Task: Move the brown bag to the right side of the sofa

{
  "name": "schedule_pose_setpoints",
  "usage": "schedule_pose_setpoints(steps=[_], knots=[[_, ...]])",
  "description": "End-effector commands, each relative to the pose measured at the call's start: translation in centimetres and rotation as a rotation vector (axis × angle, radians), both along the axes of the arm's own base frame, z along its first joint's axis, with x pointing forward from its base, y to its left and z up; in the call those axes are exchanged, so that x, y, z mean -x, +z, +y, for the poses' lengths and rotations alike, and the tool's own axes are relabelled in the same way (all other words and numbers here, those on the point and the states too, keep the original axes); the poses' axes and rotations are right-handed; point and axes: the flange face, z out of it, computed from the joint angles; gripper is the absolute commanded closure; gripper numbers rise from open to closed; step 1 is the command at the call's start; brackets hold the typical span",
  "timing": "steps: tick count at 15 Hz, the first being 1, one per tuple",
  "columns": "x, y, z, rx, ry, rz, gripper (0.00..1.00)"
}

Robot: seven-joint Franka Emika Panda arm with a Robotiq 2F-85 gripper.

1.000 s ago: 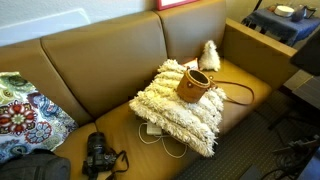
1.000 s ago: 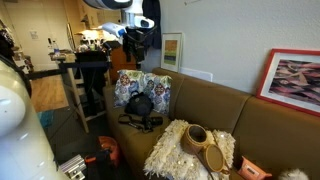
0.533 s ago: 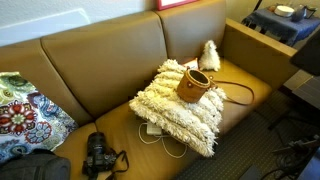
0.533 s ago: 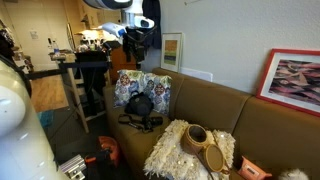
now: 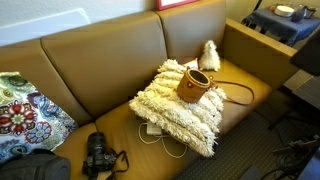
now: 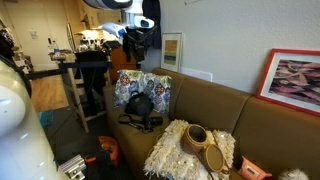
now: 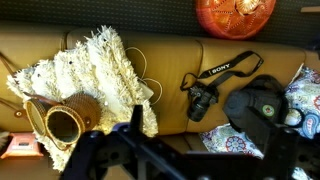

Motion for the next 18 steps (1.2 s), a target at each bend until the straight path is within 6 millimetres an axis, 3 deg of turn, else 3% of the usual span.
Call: schedule_pose_setpoints(steps=[1,6,9,13,18], knots=[[0.0,0.1,0.0,0.000,0.000,0.001,0.00],[-0.3,-0.4,-0.4,-0.003,-0.002,0.003,0.00],[-1.4,-1.7,-1.8,0.006,-0.019,-0.020,0.00],[-3.4,-4.3,-5.3,0.042,-0.059,-0.081,0.00],[-6.0,-10.1,-10.8,0.103,-0.058,-0.115,0.00]])
